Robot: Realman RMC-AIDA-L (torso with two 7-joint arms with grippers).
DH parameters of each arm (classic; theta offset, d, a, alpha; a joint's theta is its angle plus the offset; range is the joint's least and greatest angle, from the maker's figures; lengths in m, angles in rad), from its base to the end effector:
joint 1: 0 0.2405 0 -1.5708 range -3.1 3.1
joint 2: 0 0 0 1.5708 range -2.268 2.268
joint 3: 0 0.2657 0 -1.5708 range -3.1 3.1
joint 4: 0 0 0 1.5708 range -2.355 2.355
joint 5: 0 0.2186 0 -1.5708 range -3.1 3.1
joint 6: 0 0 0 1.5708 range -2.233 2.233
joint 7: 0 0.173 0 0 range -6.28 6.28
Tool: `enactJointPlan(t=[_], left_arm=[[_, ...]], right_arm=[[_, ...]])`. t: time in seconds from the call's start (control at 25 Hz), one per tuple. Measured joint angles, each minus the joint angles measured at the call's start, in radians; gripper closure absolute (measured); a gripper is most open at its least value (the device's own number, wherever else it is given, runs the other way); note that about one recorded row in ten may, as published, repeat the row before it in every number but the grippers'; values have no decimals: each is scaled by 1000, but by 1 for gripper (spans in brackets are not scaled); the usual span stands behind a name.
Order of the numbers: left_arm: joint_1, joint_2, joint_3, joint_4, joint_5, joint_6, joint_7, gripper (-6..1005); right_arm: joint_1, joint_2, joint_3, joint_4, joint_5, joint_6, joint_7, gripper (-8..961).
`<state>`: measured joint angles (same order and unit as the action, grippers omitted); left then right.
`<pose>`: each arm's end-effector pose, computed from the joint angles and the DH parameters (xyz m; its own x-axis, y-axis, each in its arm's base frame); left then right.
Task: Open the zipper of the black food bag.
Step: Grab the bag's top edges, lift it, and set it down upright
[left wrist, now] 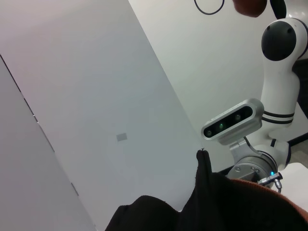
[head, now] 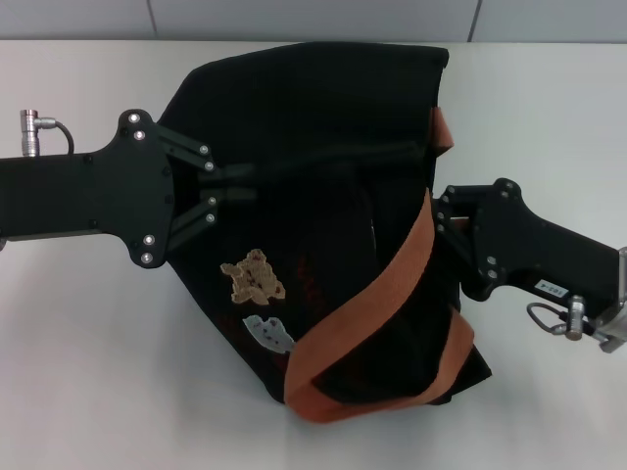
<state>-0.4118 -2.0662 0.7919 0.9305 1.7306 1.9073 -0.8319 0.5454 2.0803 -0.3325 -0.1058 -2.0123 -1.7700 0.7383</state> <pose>-0.2159 0.3064 0.0279 0.7418 -0.4430 0.5035 -0.2547 -0.8806 -0.3995 0.2330 0.2908 -0.0693 0.5554 -0.0602 -0.8294 -0.3204 -0.9359 -0.1467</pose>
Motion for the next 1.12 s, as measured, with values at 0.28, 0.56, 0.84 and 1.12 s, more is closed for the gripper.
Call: enactJointPlan(t=[0.28,0.56,0.84,1.12], left_arm=[[2,1,-27,-7,-1,-1,4,930],[2,1,-36,-7,-1,-1,5,930],[-11,0,-30,-33,-2,-3,13,930],[-15,1,-29,-46,-2,-3,19,930]], right_arm=[[-42,-1,-50,-67,0,-4,8,955],[-75,1,-66,-102,5,-21,17,955],[-58,5,-59,-82,74,-47,-7,897],[-32,7,-68,-50,120,-32,-35,797]])
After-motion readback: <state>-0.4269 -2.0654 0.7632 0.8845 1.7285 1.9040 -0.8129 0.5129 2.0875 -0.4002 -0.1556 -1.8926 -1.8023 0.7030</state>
